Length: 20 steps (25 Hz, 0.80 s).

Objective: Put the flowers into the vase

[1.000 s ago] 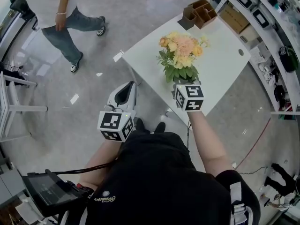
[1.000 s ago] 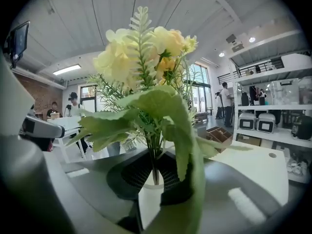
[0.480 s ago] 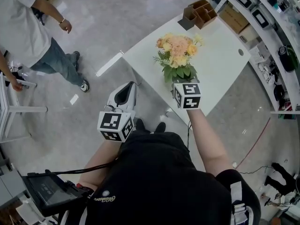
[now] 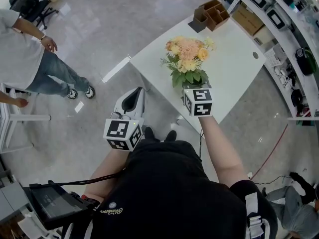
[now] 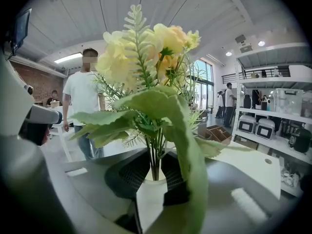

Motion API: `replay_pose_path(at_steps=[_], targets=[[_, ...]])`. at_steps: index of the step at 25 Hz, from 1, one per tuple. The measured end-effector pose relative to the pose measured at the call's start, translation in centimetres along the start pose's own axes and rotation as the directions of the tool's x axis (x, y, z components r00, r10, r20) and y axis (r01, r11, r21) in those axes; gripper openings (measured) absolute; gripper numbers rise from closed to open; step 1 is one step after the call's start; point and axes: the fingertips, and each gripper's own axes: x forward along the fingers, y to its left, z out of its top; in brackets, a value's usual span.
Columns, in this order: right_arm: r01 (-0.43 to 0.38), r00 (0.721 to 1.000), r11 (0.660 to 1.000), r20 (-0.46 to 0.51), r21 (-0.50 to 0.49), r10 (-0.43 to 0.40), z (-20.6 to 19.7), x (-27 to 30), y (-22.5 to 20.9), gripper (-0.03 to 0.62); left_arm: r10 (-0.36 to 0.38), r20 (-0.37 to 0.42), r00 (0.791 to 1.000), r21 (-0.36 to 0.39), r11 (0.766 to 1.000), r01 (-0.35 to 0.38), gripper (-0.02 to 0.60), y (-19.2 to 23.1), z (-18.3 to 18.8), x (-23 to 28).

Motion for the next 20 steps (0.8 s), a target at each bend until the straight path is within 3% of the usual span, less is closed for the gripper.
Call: replay_pose_path(at_steps=[20], targets=[[-0.026,0.999,1.0,-0.023,-0.011,0.025,0.12,-0.53,0.18,0.119,-0.004,0.005,1.0,-0.003,1.0,0.004,0.006,-0.29,0.34,0.19]])
